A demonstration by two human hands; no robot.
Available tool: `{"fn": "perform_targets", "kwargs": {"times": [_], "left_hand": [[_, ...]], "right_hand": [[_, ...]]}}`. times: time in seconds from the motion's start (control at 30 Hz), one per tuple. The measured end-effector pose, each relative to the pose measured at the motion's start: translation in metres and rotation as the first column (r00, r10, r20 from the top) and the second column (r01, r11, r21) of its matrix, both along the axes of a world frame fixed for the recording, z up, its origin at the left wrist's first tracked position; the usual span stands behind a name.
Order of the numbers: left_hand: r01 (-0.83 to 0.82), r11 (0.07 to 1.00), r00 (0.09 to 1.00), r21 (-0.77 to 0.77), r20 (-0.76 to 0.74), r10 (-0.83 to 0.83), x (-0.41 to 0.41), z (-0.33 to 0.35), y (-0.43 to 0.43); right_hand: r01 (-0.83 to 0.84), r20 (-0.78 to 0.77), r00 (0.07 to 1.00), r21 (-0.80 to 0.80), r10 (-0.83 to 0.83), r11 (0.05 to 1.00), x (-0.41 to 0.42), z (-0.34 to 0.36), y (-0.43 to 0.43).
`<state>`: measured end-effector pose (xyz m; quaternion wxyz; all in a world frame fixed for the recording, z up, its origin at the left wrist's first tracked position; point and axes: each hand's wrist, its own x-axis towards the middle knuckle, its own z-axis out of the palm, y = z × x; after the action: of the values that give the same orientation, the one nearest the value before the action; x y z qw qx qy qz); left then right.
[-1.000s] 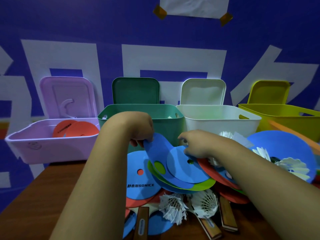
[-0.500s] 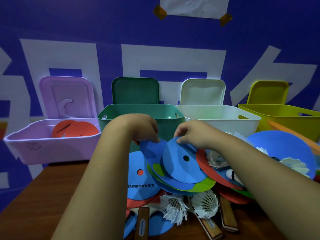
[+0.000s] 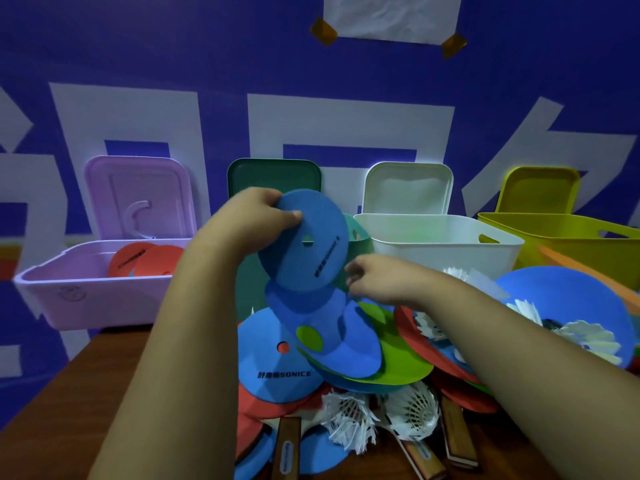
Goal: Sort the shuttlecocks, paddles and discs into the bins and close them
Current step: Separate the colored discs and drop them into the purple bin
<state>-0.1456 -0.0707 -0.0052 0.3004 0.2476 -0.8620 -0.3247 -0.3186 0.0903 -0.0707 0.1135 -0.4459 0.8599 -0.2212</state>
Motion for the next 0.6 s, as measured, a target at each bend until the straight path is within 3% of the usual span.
{"fn": "perform_targets", "kwargs": {"times": [0.13,0.3,0.43,0.6], "left_hand": [[-0.026,0.982,0.985,0.188,-0.161,0.057,0.016,0.0,-0.016],[-0.088,0.957,0.966,0.275,-0.211,0.149,0.027,-0.006,-0.023],[-0.08,0.916,0.932,0.393,-0.295,0.208,0.04,-0.017,-0.03],[0.139,0.744,0.813,0.654,-0.504,0.291,0.068,-0.026,-0.049]], "right_hand": [[-0.005,-0.118,0.993,0.123,0.019,0.992,0.002,-0.015,-0.01],[-0.029,-0.128,0.991,-0.024,0.025,0.999,0.007,-0.019,-0.02],[-0.036,-0.126,0.991,0.011,0.037,0.999,0.011,-0.017,-0.027],[-0.057,-0.158,0.986,-0.053,0.048,0.997,0.019,-0.016,-0.03]]}}
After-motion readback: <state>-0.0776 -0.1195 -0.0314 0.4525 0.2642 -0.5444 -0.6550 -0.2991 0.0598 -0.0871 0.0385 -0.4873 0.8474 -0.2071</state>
